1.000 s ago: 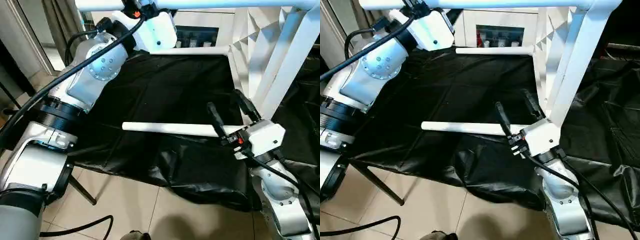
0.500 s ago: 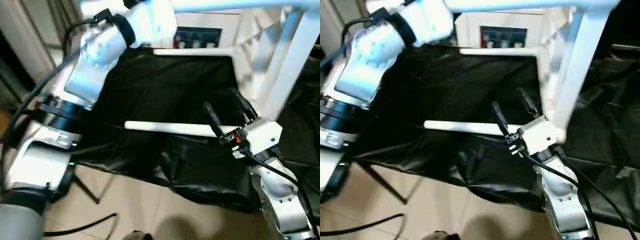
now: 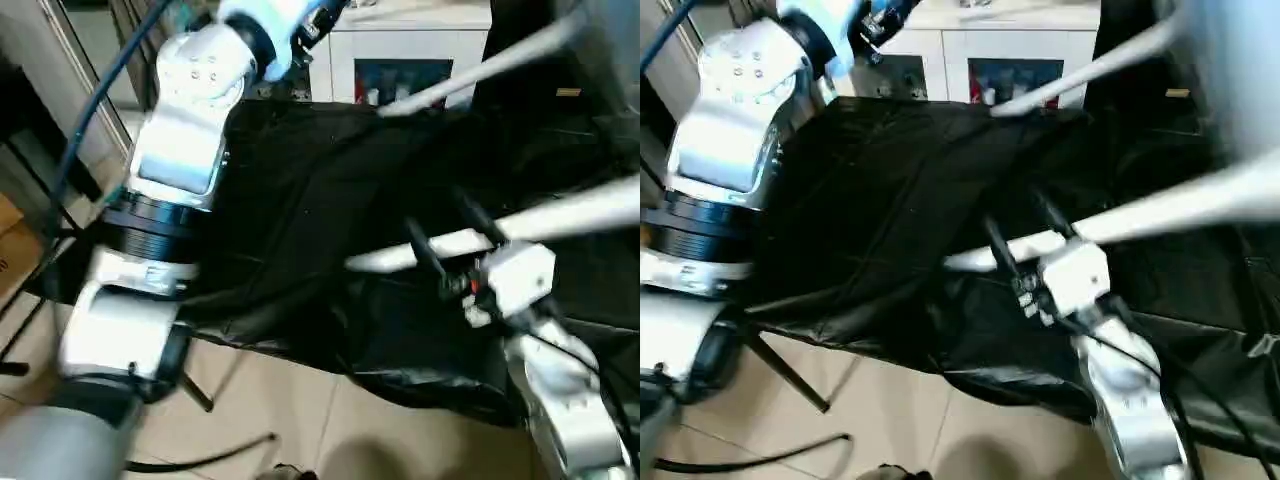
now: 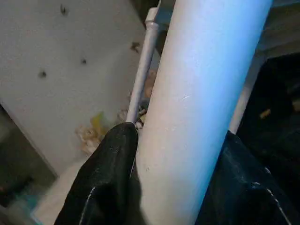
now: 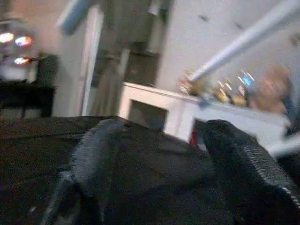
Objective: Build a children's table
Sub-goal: Flip table
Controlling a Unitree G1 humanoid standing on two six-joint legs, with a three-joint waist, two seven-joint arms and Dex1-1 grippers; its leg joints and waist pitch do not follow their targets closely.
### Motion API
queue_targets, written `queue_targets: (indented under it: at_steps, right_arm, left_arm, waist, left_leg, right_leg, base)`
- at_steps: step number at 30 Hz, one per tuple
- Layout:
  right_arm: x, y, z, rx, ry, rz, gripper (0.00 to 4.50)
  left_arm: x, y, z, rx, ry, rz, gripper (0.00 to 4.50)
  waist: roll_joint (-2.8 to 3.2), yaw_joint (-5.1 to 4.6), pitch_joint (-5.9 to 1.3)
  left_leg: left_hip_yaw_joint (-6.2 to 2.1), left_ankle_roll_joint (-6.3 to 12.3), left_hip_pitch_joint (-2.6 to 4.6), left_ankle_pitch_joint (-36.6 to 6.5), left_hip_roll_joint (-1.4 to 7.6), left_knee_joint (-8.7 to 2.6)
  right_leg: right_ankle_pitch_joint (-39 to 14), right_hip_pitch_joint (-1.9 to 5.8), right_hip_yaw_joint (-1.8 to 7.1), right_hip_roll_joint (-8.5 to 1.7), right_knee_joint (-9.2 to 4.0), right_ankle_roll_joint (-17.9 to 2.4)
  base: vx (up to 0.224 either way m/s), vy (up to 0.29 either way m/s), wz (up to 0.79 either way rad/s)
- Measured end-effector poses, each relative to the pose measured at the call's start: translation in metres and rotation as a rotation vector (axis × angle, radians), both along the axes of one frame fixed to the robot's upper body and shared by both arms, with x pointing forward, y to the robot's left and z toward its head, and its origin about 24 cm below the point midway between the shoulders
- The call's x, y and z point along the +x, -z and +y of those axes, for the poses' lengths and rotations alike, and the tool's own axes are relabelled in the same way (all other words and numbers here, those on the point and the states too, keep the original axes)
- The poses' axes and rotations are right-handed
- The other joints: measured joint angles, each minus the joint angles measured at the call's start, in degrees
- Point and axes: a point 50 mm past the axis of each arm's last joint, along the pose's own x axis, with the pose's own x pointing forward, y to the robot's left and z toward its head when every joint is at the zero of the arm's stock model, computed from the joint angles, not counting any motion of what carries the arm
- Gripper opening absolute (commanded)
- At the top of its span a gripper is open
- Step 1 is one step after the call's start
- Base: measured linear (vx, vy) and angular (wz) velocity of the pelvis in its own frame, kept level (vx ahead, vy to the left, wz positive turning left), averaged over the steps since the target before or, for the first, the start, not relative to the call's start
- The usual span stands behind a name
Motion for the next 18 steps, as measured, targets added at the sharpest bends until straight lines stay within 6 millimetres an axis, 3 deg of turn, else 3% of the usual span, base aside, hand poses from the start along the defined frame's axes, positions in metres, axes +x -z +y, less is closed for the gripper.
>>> queue_targets:
  at_steps: [4, 12, 18]
  right_arm:
    - [-0.001, 0.002, -0.017, 0.107, 0.122, 0.005, 3.81]
    - [-0.008, 0.003, -0.041, 0.198, 0.326, -0.043, 4.41]
    - [0.005, 0.02, -0.042, 0.312, 0.309, 0.133, 4.5]
  left_arm:
    - [0.0, 0.007, 0.006, -0.037, -0.034, 0.024, 2.03]
    - [-0.004, 0.016, 0.015, -0.065, -0.085, 0.04, 2.01]
    - [-0.006, 0.018, 0.02, -0.064, -0.099, 0.04, 1.99]
  waist:
    - [0.06, -0.74, -0.04]
    - [-0.14, -0.76, 0.09]
    - [-0.39, -0.96, 0.26]
  left_leg:
    - [0.05, 0.96, -0.78, 0.6, -0.04, 0.12]
    - [0.07, 1.01, -0.77, 0.5, -0.03, 0.07]
    - [0.08, 0.77, -0.71, 0.4, -0.04, 0.07]
  right_leg:
    - [0.1, -0.71, 0.06, -0.01, -0.1, 0.0]
    - [0.1, -0.75, 0.04, -0.01, -0.12, 0.0]
    - [0.2, -0.71, 0.07, -0.02, -0.13, -0.1]
  base:
    - [0.0, 0.0, 0.0]
    - [0.0, 0.0, 0.0]
    - [0.0, 0.0, 0.0]
